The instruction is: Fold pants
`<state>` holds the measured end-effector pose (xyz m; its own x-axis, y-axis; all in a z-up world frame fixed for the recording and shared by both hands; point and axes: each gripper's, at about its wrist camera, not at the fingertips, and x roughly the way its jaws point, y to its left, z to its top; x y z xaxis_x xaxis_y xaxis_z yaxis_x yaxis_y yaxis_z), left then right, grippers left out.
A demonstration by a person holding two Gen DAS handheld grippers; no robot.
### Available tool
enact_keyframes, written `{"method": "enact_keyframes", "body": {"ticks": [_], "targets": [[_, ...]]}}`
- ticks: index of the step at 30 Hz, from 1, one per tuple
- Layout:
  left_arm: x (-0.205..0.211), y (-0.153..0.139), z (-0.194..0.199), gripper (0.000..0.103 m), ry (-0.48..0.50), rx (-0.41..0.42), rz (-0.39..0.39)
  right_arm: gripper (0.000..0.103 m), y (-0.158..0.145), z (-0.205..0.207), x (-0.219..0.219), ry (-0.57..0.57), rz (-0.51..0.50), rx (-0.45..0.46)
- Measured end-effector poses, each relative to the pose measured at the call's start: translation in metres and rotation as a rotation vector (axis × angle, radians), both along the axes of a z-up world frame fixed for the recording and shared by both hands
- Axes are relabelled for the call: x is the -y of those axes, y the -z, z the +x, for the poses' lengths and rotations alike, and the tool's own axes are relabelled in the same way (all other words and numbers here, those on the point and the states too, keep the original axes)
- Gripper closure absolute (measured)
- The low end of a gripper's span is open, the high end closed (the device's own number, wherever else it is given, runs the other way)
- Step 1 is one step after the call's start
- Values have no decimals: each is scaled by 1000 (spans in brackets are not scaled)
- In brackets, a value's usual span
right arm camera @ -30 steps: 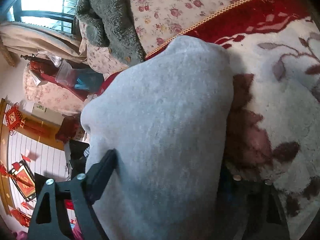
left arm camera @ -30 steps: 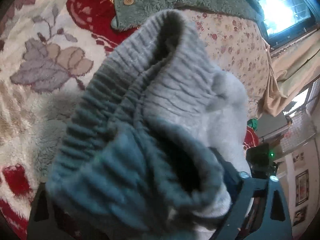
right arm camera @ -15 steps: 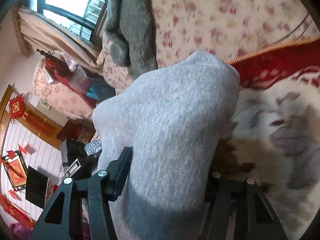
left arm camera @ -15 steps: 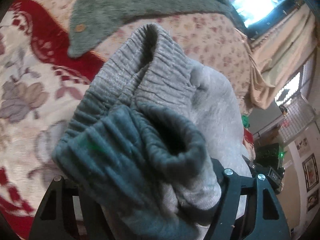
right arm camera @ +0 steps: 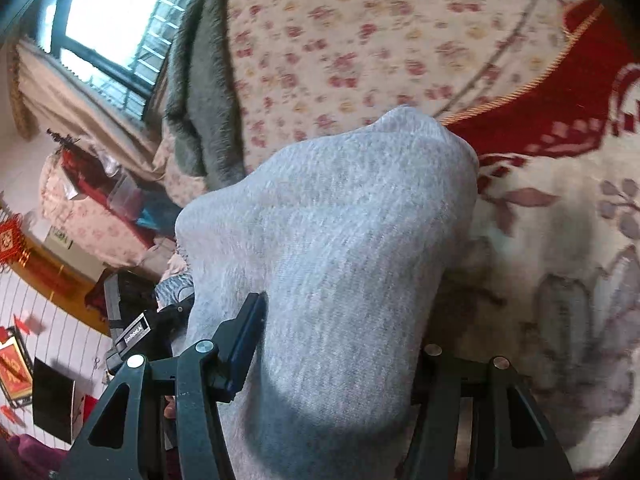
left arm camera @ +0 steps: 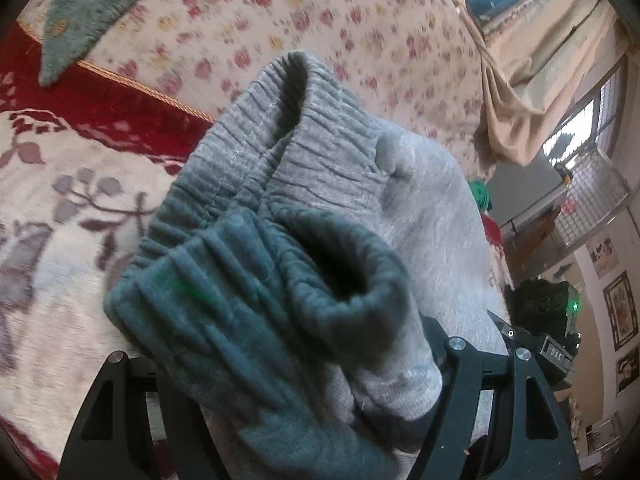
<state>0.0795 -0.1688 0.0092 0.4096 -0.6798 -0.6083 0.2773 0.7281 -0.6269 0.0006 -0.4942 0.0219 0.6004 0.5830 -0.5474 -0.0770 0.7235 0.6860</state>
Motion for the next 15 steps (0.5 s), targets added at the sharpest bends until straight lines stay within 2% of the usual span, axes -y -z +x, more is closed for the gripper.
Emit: {"method": "enact_keyframes", "body": {"ticks": [7, 10, 12, 13, 14, 15], "targets": [[25, 22, -8, 29, 6, -13, 67, 42, 35, -3, 31, 21, 27, -68], [27, 26, -11, 29, -2, -1, 73, 37, 46, -4, 34, 26, 47, -84], [24, 30, -9, 22, -6, -15, 59, 32, 49, -3, 37, 40, 61, -105], [23, 31, -9, 15, -9, -21, 61, 24, 49, -3, 37, 56, 46, -118], [21, 32, -10, 11, -13, -19, 77, 20, 47, -3, 38, 70, 24, -126], [21, 32, -9, 10, -19, -4, 102, 19, 43, -5, 38, 78, -9, -126]]}}
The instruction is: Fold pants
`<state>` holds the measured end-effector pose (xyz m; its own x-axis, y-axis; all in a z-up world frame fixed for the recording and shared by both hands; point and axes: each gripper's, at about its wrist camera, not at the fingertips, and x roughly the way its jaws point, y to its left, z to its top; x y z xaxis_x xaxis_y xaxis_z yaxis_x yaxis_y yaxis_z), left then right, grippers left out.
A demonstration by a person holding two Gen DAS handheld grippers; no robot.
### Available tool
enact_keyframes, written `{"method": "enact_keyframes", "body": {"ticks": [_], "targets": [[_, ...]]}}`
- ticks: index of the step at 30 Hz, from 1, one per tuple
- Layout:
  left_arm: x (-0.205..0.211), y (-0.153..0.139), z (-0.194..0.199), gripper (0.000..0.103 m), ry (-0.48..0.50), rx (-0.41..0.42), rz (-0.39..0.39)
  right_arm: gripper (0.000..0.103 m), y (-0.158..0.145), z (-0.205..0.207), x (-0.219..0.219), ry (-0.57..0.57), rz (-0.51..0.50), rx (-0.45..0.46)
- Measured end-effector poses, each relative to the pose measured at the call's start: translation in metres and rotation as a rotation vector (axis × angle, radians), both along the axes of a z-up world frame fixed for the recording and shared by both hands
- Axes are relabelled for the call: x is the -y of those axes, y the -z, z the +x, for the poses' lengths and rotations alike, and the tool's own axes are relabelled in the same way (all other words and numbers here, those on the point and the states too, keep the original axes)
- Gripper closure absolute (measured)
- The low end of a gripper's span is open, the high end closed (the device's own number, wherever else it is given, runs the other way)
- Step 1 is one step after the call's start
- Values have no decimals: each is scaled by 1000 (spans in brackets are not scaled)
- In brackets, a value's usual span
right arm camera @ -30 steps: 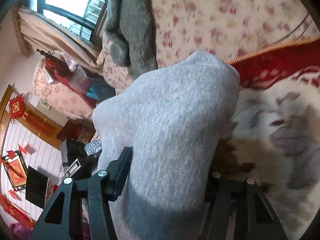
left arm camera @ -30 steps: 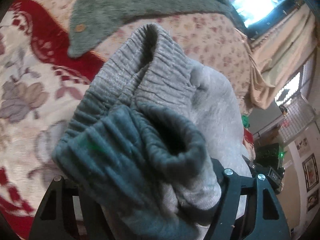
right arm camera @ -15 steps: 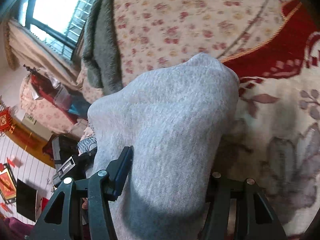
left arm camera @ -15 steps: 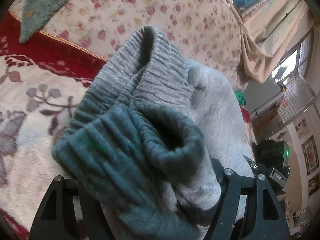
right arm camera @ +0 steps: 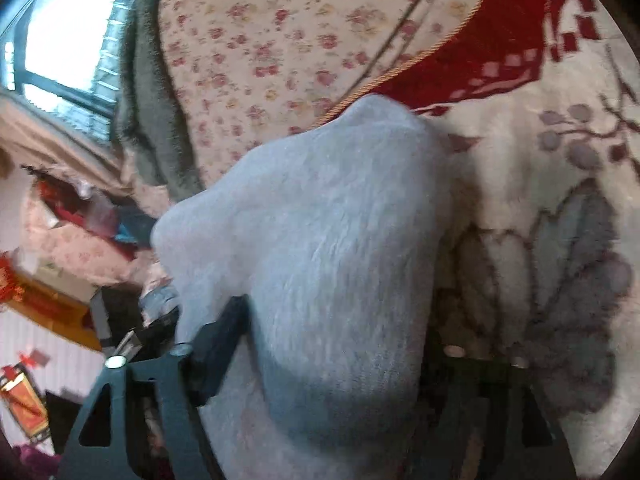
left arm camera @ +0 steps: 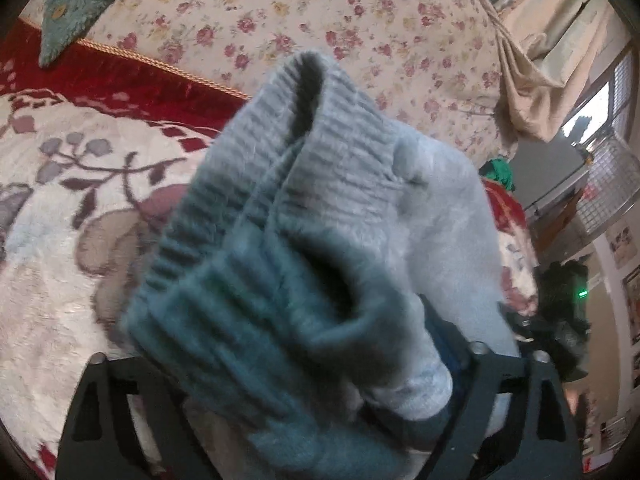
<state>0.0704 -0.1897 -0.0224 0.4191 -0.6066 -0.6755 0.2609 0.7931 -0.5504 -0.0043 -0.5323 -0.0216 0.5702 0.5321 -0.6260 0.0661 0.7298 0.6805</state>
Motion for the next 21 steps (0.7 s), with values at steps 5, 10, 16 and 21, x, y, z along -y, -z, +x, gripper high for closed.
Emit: {"method": "enact_keyframes", "body": {"ticks": [5, 10, 16, 21], "targets": [[-12, -11, -9, 4, -7, 67, 78, 19, -26, -14, -3, 74, -160, 30], [-25, -32, -21, 4, -21, 133, 155, 19, -56, -24, -28, 76, -293, 77], [-33, -56, -38, 4, -29, 181, 221, 19, -79, -28, -68, 7, -349, 137], [-28, -86, -50, 4, -63, 269, 255, 19, -90, -31, -108, 16, -455, 173]]}}
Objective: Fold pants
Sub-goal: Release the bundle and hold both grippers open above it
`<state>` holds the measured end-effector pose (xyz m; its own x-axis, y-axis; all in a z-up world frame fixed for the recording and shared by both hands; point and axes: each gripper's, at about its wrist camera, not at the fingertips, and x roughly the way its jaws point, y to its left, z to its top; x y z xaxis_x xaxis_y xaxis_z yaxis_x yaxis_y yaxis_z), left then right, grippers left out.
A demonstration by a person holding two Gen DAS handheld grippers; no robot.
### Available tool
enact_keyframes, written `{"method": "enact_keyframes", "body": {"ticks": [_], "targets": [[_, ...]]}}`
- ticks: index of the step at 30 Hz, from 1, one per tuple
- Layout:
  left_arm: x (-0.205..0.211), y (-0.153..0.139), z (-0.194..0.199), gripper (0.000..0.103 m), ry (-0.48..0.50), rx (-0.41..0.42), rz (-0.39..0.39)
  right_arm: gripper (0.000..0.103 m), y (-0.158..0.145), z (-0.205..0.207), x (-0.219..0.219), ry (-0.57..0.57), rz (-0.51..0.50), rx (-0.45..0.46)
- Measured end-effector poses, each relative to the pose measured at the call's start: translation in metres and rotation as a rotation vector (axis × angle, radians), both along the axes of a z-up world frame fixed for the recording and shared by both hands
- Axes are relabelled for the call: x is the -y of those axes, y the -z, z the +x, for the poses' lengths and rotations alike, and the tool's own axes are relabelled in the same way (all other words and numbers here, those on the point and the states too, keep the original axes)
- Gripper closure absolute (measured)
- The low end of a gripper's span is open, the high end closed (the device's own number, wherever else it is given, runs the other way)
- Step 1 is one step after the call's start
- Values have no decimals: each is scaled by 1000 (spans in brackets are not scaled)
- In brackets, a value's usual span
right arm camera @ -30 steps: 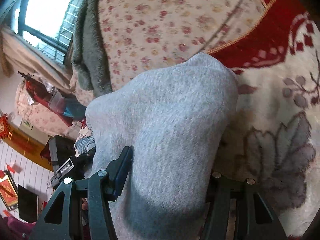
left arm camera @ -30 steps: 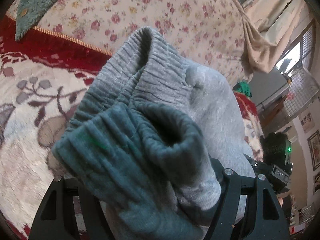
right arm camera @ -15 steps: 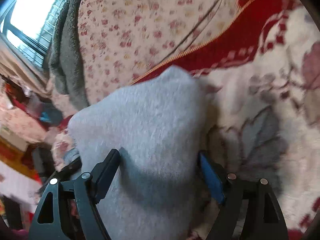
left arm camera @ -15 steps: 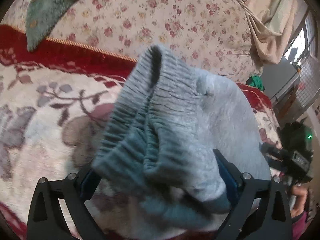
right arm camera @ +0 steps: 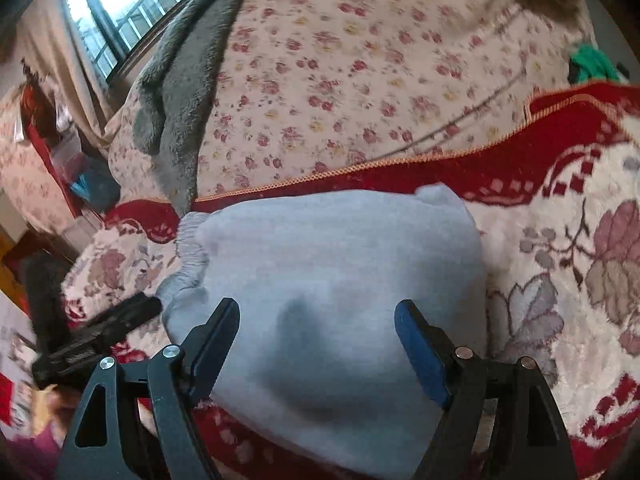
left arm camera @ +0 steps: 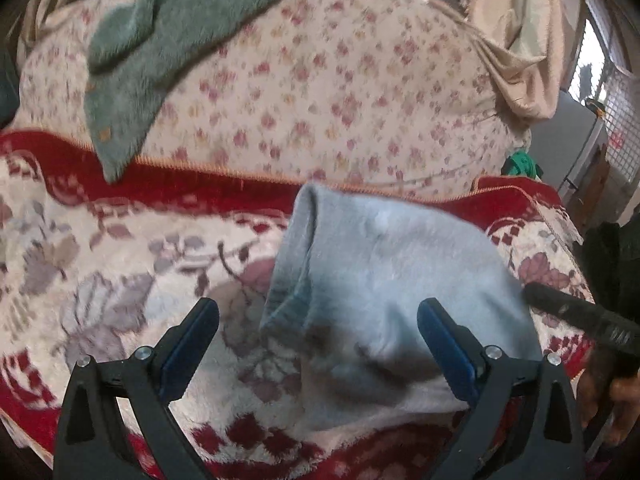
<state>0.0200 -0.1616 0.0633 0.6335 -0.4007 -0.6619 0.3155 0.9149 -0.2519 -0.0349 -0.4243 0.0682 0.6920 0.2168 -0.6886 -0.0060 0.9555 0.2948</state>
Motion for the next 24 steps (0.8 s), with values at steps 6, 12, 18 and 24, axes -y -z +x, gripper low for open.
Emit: {"method": "enact_keyframes", "body": {"ticks": [6, 12, 18, 24], "targets": [[24, -26, -10, 4, -19, 102, 63, 18, -17, -7, -32, 61, -166, 80], [43, -31, -15, 4, -17, 144, 89, 14, -21, -15, -34, 111, -199, 97], [56, -27, -19, 4, -10, 143, 105, 14, -18, -23, -23, 152, -191, 92], [65, -26, -23, 4, -1, 156, 129, 12, -13, -24, -13, 171, -163, 78]]}}
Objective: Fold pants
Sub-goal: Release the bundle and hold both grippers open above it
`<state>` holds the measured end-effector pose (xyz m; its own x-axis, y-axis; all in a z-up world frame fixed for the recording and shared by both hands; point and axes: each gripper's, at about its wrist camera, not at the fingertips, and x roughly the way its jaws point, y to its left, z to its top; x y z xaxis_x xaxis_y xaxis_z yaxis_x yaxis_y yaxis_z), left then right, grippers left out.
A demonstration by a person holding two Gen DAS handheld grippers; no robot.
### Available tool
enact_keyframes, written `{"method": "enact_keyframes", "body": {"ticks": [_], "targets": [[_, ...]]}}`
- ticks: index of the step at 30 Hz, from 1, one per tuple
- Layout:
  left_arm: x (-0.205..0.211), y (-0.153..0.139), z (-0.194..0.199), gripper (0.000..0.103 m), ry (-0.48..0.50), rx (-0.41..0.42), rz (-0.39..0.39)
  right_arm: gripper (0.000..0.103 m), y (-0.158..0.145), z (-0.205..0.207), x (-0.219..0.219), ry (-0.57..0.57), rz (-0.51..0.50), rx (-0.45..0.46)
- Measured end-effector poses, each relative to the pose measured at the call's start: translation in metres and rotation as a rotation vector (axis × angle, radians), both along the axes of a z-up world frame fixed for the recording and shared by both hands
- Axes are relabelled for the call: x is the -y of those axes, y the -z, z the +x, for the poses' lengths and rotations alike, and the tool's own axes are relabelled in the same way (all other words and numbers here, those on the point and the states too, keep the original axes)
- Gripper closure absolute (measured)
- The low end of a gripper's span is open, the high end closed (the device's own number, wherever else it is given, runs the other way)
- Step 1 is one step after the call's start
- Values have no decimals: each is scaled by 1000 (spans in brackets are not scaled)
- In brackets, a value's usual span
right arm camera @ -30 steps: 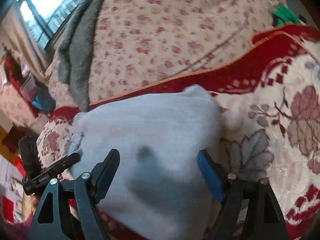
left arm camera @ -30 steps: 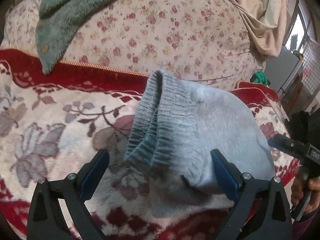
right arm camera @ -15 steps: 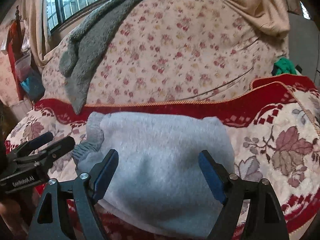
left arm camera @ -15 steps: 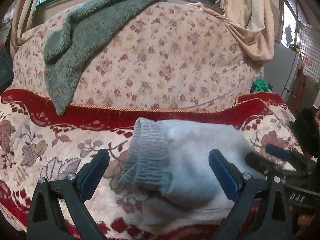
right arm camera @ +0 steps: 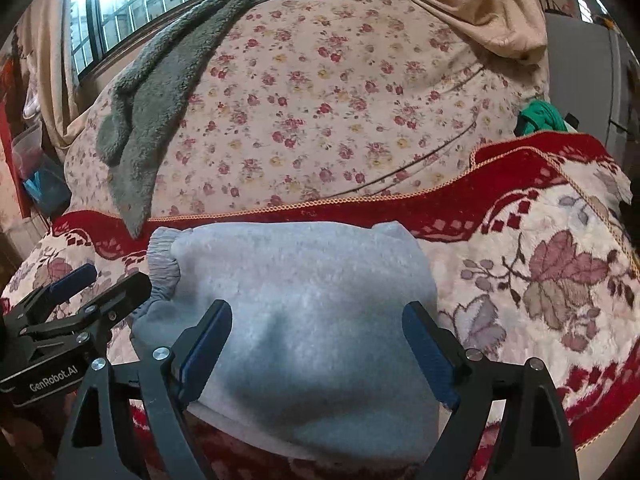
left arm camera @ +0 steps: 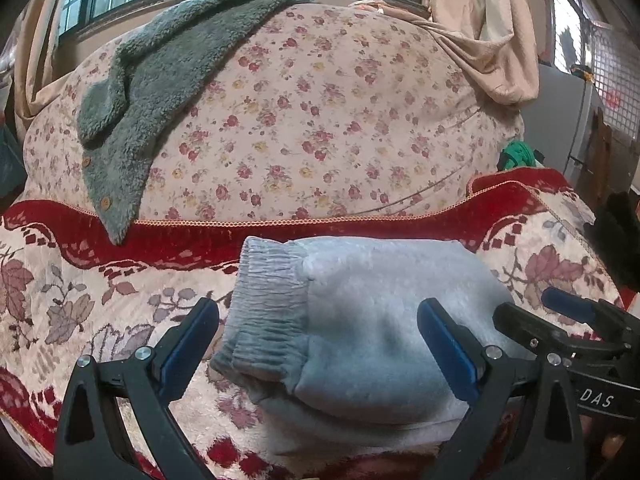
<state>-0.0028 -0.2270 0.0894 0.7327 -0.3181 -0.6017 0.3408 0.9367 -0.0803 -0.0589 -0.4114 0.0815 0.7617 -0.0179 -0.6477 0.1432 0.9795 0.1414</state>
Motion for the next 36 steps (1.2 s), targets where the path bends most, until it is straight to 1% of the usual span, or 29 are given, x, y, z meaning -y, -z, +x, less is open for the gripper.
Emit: {"method": "enact_keyframes", "body": {"ticks": [20, 27, 32, 36], "targets": [[4, 3, 1, 4, 1, -7, 18, 12, 7, 1, 10, 25, 36, -9], [4, 3, 1, 3, -3, -2, 23, 12, 8, 2, 12, 27, 34, -13], [5, 2, 1, 3, -18, 10, 43, 12, 9, 4, 13, 29, 32, -16], [4, 3, 2, 3, -19, 4, 38, 12, 10, 5, 14, 28, 31, -16]]}}
